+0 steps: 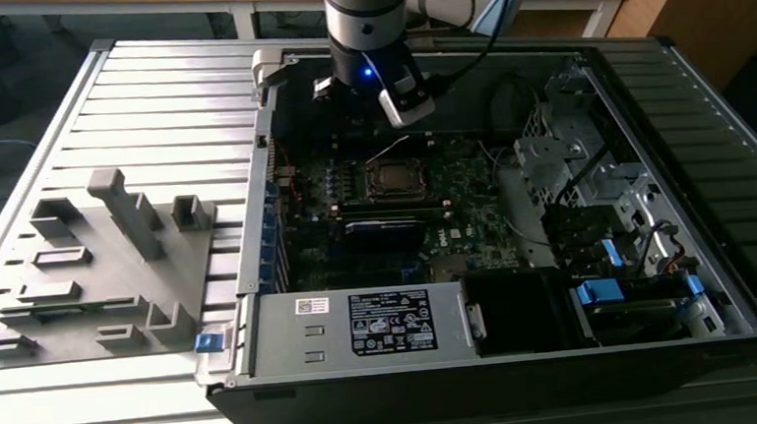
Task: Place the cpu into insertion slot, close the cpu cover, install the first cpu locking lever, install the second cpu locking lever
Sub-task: 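Install the first cpu locking lever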
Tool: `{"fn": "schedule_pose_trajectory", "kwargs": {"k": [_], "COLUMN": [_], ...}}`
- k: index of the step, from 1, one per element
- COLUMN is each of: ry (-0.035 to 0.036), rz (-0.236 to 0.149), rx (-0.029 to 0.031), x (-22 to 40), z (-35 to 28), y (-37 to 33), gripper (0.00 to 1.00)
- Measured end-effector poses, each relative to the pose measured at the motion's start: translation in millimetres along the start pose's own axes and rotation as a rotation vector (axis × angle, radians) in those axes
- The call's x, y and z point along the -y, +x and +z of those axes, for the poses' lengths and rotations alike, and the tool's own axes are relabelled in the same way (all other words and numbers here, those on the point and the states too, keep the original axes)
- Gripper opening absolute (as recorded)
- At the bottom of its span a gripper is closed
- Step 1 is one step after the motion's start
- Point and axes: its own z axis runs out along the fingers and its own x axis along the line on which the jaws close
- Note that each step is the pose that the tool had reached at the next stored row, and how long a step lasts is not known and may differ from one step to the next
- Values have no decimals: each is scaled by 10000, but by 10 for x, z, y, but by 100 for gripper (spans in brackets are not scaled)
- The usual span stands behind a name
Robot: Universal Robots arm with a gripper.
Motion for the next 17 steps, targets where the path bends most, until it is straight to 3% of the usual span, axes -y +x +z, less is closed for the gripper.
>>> {"fn": "schedule_pose_trajectory", "kwargs": {"k": [3,6,9,17], "ry": [135,153,257,280], "rz": [18,33,99,211], "rx": [12,17,37,67], "x": [0,-1,-10,-24], "z": [5,13,23,65], "y": [-4,-10,-42,-154], "gripper": [11,11,11,11]}}
